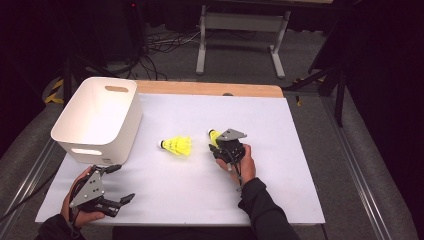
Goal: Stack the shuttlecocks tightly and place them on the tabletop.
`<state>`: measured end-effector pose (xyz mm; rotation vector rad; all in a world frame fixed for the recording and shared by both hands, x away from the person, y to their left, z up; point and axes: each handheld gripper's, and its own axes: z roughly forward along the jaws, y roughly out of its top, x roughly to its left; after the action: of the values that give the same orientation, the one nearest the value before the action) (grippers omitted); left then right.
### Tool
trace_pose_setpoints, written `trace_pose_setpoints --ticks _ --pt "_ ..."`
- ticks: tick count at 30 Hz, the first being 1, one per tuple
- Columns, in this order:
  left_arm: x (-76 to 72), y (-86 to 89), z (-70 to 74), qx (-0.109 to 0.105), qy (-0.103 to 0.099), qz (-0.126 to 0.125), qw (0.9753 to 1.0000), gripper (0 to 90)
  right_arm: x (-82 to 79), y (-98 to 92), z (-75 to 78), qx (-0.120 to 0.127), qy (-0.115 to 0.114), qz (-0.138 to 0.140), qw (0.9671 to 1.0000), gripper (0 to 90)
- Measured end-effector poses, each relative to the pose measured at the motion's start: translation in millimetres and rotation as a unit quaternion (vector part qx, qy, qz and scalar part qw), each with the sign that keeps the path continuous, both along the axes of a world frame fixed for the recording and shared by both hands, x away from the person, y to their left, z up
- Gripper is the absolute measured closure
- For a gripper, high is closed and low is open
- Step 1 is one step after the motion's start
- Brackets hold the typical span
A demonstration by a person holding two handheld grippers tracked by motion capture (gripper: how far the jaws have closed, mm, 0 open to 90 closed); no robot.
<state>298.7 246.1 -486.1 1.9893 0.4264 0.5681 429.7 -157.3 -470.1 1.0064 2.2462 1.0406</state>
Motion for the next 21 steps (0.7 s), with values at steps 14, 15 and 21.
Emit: trace_pose_setpoints --ticks 14,15,21 --pt "1.5 -3.2 -0.1 0.004 0.000 -0.005 1.0000 4.9 3.5 -5.4 1.1 -0.003 -0.001 -0.025 0.9997 88.8" --pt "1.4 -3.4 -0.2 0.005 0.000 -0.005 1.0000 4.9 3.5 -5.7 1.1 -0.004 -0.001 -0.025 0.9997 89.0" --pt "0.5 -3.5 -0.3 0.007 -0.001 -0.004 1.0000 4.9 2.6 -8.0 2.1 -0.003 -0.005 -0.032 0.9995 90.0"
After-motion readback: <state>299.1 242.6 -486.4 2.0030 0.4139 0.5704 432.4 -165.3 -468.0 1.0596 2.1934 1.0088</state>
